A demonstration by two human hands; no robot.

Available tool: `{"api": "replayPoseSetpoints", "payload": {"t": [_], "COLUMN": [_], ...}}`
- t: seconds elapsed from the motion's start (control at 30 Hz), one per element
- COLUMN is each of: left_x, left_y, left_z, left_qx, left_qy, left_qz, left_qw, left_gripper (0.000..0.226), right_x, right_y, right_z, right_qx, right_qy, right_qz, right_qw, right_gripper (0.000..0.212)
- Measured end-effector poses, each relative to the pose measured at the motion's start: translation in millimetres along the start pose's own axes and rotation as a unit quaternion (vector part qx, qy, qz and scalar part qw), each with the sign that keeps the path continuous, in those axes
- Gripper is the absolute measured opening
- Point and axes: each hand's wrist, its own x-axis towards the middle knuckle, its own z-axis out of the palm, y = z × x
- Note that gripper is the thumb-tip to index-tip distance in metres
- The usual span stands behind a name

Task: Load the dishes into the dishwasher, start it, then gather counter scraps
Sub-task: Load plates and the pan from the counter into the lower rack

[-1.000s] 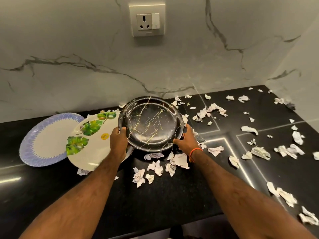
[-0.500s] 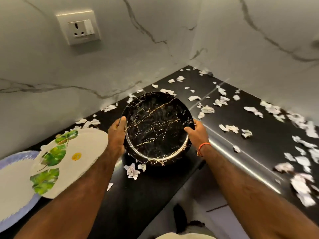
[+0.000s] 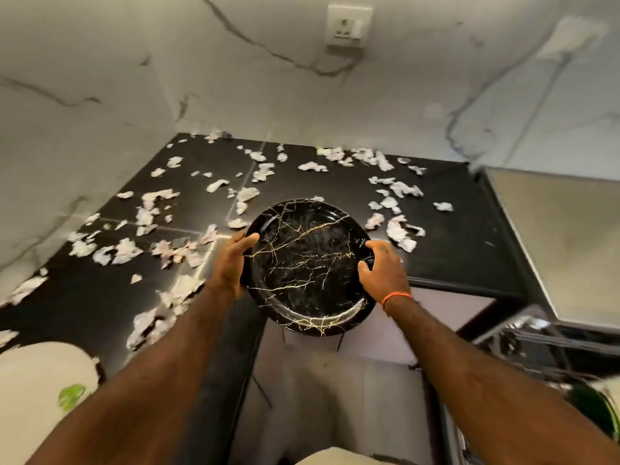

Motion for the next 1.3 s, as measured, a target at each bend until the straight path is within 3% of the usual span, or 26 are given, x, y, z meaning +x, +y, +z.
{"api": "replayPoseSetpoints", "payload": {"t": [0.13, 0.23, 0.37, 0.5, 0.7, 0.83, 0.9, 0.97, 1.07, 1.13, 1.17, 1.23, 1.3], "left_x": [0, -3, -26, -43, -99, -128, -138, -148, -151, -144, -139, -130, -119], "left_y": [-6, -17, -39, -75, -121, -154, -170, -181, -202, -221, -225, -228, -238], "left_z": [59, 105, 178, 241, 334, 381, 394, 408, 425, 442, 450, 465, 481], "left_qx": [-0.023, -0.006, 0.074, 0.109, 0.132, 0.194, 0.202, 0.217, 0.277, 0.392, 0.461, 0.576, 0.628], "left_qy": [-0.068, -0.111, -0.15, -0.171, -0.131, -0.135, -0.157, -0.193, -0.201, -0.243, -0.287, -0.412, -0.537], "left_qz": [-0.091, -0.117, -0.108, -0.133, -0.118, -0.098, -0.106, -0.138, -0.118, -0.037, 0.031, 0.181, 0.227], "left_qw": [0.993, 0.987, 0.98, 0.97, 0.975, 0.967, 0.961, 0.947, 0.932, 0.887, 0.839, 0.682, 0.516], "left_gripper": [0.037, 0.042, 0.029, 0.05, 0.008, 0.016, 0.018, 0.02, 0.012, 0.019, 0.028, 0.037, 0.041], "right_x": [-25, -51, -92, -124, -174, -205, -220, -233, -248, -257, -261, -269, -275], "right_y": [40, 69, 118, 163, 208, 235, 247, 261, 284, 304, 313, 331, 350], "right_z": [-27, -44, -74, -101, -138, -164, -177, -185, -185, -182, -179, -172, -163], "right_qx": [-0.088, -0.075, -0.054, -0.003, 0.099, 0.202, 0.169, 0.068, 0.001, 0.004, 0.008, 0.001, 0.003], "right_qy": [0.026, -0.003, -0.04, -0.067, -0.072, -0.114, -0.147, -0.164, -0.104, -0.058, -0.045, -0.036, -0.024], "right_qz": [0.004, 0.001, 0.03, 0.081, 0.124, 0.159, 0.161, 0.166, 0.205, 0.244, 0.257, 0.276, 0.298], "right_qw": [0.996, 0.997, 0.997, 0.994, 0.985, 0.96, 0.961, 0.97, 0.973, 0.968, 0.965, 0.961, 0.954], "right_gripper": [0.051, 0.049, 0.064, 0.081, 0.072, 0.066, 0.073, 0.062, 0.059, 0.056, 0.052, 0.044, 0.041]}}
